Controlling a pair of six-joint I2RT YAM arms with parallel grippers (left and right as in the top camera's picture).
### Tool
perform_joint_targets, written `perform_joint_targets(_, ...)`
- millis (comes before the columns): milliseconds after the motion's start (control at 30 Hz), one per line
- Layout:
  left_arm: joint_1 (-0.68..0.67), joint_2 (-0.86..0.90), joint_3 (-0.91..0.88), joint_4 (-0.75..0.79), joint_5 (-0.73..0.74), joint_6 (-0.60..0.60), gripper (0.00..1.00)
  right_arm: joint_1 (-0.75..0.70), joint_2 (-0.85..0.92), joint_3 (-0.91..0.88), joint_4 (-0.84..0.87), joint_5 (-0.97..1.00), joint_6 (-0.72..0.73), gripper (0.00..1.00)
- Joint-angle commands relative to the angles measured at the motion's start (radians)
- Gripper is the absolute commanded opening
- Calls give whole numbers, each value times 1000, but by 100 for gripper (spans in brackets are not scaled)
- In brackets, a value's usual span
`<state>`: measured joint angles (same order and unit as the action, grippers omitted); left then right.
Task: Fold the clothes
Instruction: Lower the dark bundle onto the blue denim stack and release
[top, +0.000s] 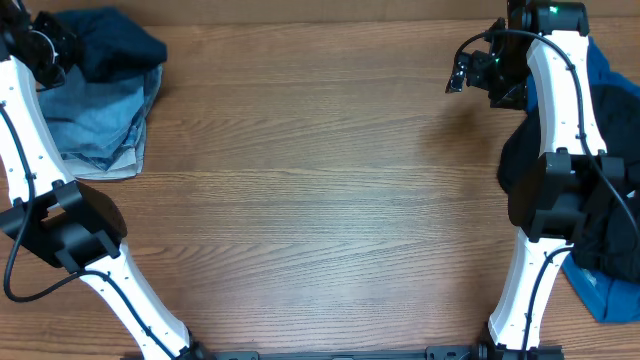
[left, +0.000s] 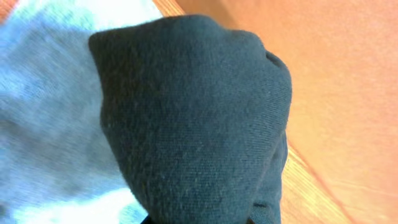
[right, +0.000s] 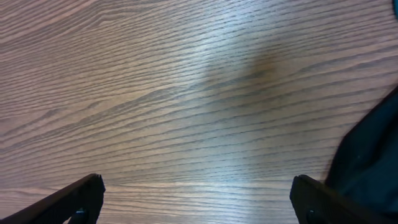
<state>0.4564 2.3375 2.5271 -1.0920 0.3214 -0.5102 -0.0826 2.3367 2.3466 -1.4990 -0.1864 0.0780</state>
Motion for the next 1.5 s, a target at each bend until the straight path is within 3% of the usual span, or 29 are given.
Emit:
perform_joint_targets(0,9,-39,28,48,-49,117,4,4,0,-6,5,-17,1,100)
perform_joint_targets(167,8,-19,25,-4,-154,175,4,4,0,-6,6,-17,1,100)
perform_joint_targets(433,10,4,-155,-129,-248,116,8,4,0,-6,9,-16,1,100)
perform_joint_targets(467,11,4,-163,-150,-301,105,13,4,0,-6,9,-16,1,100)
perform_joint_targets(500,11,4,-163,-163,-327,106,32,4,0,-6,9,-16,1,100)
perform_joint_targets(533,11,4,-163,-183,-355,106,63,4,0,-6,10,-16,1,100)
perform_joint_targets(567,12,4,-163,-197,-373,106,80,4,0,-6,10,-16,1,100)
perform_joint_targets(733,21,-10,-103,-222,-425,118,90,4,0,-6,12,-16,1,100)
perform_joint_targets(933,6,-89,161,-335,-420,138,93,4,0,-6,16,-16,1,100)
perform_joint_targets(967,1,-103,169,-349,-409,150,92,4,0,-6,16,-16,1,100)
perform_joint_targets(1000,-7,-111,170,-352,-367,184,66,4,0,-6,17,-16,1,100)
perform_joint_targets(1033,-15,-106,167,-347,-314,237,20,4,0,-6,18,-16,1,100)
perform_joint_targets(1067,-19,-100,164,-343,-293,262,4,4,0,-6,20,-16,1,100)
perform_joint_targets(1200,-45,-26,136,-306,-130,502,4,4,0,-6,18,-16,1,100)
perform_joint_targets(1467,-9,109,93,-327,-181,496,4,3,0,-6,5,-5,-3,100)
